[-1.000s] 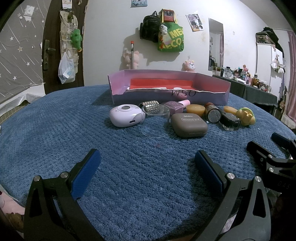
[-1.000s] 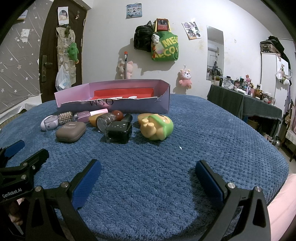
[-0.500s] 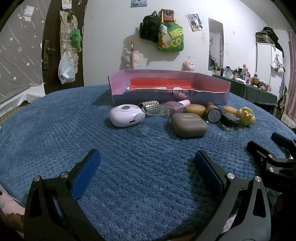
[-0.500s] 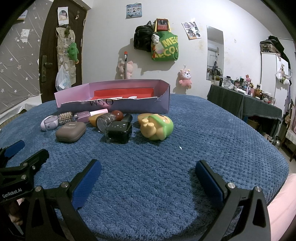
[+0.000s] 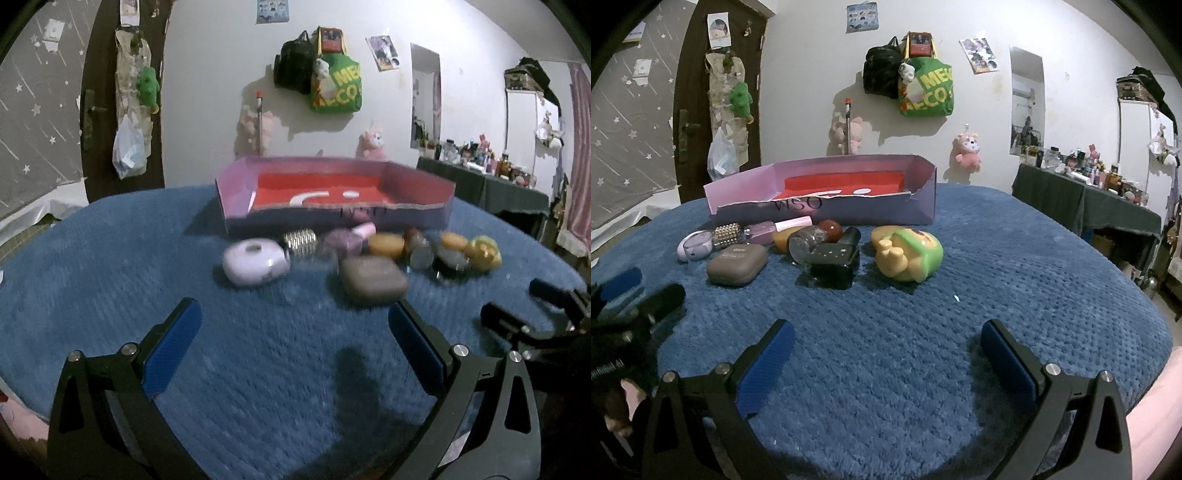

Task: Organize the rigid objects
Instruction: 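Grasp the green-yellow bear toy with the right tool while the left tool grasps the clear glass cup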

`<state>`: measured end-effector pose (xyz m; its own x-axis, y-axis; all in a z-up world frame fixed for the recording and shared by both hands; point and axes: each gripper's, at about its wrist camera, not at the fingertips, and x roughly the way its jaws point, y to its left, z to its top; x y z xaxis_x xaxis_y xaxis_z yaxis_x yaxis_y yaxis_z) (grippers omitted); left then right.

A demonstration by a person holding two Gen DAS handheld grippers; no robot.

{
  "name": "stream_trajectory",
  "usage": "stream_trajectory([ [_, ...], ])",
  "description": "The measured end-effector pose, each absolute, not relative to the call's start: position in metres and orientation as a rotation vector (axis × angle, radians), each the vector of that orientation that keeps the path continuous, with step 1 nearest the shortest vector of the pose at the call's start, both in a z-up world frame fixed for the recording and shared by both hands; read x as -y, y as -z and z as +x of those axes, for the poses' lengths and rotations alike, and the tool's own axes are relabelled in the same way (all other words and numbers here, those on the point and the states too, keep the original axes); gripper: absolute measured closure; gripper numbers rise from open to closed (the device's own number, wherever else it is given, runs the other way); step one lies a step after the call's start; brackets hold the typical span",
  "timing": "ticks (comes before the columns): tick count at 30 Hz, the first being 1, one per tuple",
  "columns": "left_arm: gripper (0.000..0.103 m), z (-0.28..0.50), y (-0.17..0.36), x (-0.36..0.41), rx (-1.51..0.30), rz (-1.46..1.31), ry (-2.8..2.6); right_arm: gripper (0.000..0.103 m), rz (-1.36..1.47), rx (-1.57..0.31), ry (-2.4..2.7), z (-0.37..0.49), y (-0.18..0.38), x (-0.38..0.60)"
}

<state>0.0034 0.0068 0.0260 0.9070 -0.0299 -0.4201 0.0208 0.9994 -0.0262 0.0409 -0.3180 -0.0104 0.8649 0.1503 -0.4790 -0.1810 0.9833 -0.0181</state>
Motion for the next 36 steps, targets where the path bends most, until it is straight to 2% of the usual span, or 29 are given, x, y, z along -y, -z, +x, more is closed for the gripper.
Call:
stream_trajectory([
  [11,0.000,0.042,-0.050,-0.026,-0.503,0.019,0.064,0.000,-0.104,-0.462,-0.177,0.064,-0.021,0.316],
  [20,0.001,0.059,-0.055,-0.012,-0.577,0.091,0.129,0.001,-0.059,-0.621,-0.238,0.102,-0.030,0.328],
  [23,0.007,0.067,-0.052,-0.013,-0.618,0.070,0.147,0.003,-0.039,-0.660,-0.242,0.111,-0.028,0.332],
  [26,0.019,0.071,-0.050,-0.014,-0.637,0.063,0.147,0.005,-0.025,-0.682,-0.245,0.118,-0.025,0.336],
  [29,0.022,0.074,-0.048,-0.014,-0.651,0.068,0.147,0.005,-0.025,-0.695,-0.247,0.122,-0.022,0.338],
  [33,0.035,0.078,-0.046,-0.012,-0.670,0.071,0.174,0.010,-0.008,-0.717,-0.270,0.125,-0.019,0.339],
  [36,0.039,0.079,-0.044,-0.009,-0.675,0.078,0.187,0.012,0.004,-0.725,-0.284,0.127,-0.018,0.341],
])
